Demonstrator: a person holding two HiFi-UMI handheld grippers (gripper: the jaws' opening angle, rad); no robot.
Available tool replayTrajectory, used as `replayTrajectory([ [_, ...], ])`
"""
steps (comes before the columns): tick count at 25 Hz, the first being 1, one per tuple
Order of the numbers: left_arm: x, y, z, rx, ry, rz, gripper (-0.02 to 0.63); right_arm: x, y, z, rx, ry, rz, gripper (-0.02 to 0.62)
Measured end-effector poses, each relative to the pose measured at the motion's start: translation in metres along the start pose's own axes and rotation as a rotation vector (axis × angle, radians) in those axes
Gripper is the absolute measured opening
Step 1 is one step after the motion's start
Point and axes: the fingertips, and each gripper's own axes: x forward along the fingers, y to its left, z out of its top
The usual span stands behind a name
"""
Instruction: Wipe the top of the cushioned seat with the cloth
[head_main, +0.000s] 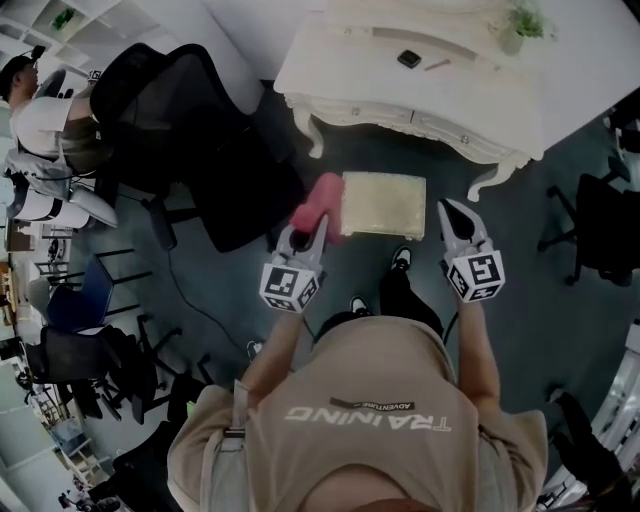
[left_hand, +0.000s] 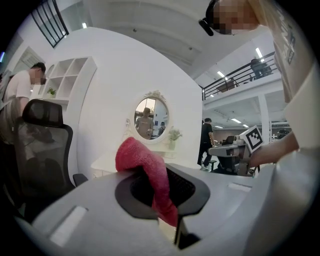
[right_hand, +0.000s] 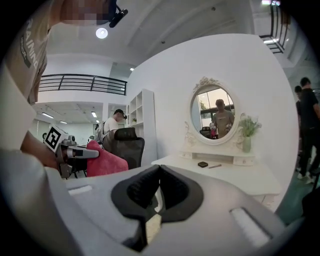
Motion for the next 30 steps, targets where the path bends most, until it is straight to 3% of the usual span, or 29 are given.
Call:
replayTrajectory([
  [13, 0.127, -0.007, 0.012, 0.021, 0.061, 0.077, 0.032, 0.073, -0.1, 0.001, 0.009, 0.011, 0.149, 0.005],
  [20, 0.156, 0.008, -0.003, -0.004, 0.115, 0.114, 0.032, 0.103, -0.118, -0.028, 0.058, 0.061, 0.186, 0.003],
  [30, 0.195, 0.063, -0.066, -0.076, 0.187, 0.109, 0.032, 0.142, -0.111, -0.088, 0.08, 0.174, 0.181, 0.003],
])
